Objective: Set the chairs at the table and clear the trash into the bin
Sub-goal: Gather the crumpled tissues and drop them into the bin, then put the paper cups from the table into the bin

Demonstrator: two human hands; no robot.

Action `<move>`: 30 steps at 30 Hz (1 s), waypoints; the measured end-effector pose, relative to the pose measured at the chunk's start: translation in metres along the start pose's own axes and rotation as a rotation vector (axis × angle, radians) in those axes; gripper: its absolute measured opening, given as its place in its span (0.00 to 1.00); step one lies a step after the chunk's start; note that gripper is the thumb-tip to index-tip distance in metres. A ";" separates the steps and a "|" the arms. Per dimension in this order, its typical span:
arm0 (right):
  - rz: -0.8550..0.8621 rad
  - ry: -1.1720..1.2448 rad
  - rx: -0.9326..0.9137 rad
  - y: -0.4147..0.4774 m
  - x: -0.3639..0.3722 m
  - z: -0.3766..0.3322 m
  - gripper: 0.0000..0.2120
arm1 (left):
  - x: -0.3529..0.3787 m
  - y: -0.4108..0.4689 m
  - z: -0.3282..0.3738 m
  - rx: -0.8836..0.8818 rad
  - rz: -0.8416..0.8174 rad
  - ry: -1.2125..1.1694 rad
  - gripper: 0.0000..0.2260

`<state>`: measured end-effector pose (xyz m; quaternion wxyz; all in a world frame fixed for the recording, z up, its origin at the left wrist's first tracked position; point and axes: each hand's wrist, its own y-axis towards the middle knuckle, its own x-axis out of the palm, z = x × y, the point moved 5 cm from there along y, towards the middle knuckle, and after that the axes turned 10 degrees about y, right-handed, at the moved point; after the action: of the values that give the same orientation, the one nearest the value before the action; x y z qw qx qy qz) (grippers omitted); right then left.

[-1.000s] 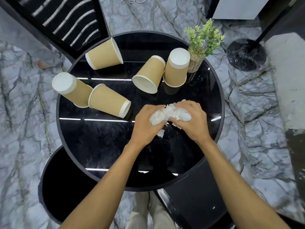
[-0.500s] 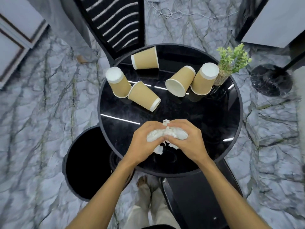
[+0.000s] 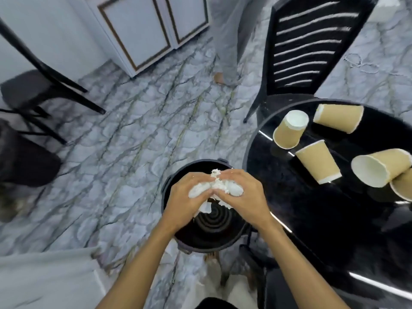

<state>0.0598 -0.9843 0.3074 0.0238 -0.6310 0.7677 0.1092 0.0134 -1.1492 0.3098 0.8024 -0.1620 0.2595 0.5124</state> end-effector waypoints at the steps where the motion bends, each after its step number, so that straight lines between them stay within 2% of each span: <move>1: -0.029 0.003 0.004 0.008 0.015 0.001 0.14 | -0.011 0.000 -0.011 -0.015 0.025 0.003 0.10; 5: -0.098 -0.001 0.046 0.035 0.063 0.029 0.14 | -0.031 0.008 -0.065 -0.098 0.081 -0.014 0.10; 8: -0.100 -0.017 0.118 0.050 0.088 0.079 0.14 | -0.015 0.021 -0.121 -0.171 0.068 -0.032 0.11; 10: -0.184 -0.085 0.249 0.051 0.105 0.126 0.19 | 0.015 0.027 -0.172 -0.319 -0.056 -0.010 0.19; 13: -0.512 -0.381 0.639 0.028 0.128 0.223 0.37 | 0.068 0.011 -0.257 -0.624 -0.479 0.269 0.36; 14: -0.578 -0.438 0.746 0.015 0.131 0.249 0.41 | 0.080 0.000 -0.279 -0.669 -0.582 0.340 0.37; 16: -0.554 -0.404 0.830 -0.005 0.131 0.281 0.43 | 0.093 -0.015 -0.303 -0.675 -0.637 0.370 0.36; 19: -0.456 -0.249 0.859 -0.017 0.135 0.289 0.37 | 0.096 -0.029 -0.315 -0.676 -0.592 0.306 0.34; 22: -0.452 -0.248 0.844 -0.020 0.139 0.279 0.32 | 0.090 -0.036 -0.310 -0.668 -0.558 0.218 0.32; 26: -0.407 -0.240 0.770 -0.007 0.141 0.244 0.29 | 0.069 -0.027 -0.284 -0.618 -0.503 0.163 0.30; 30: -0.377 -0.226 0.643 0.014 0.138 0.189 0.27 | 0.038 -0.009 -0.243 -0.523 -0.454 0.204 0.28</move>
<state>-0.0012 -1.0774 0.1011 0.3242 -0.7053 0.6260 -0.0745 -0.0269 -1.2528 0.0898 0.7972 -0.4656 0.1559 0.3512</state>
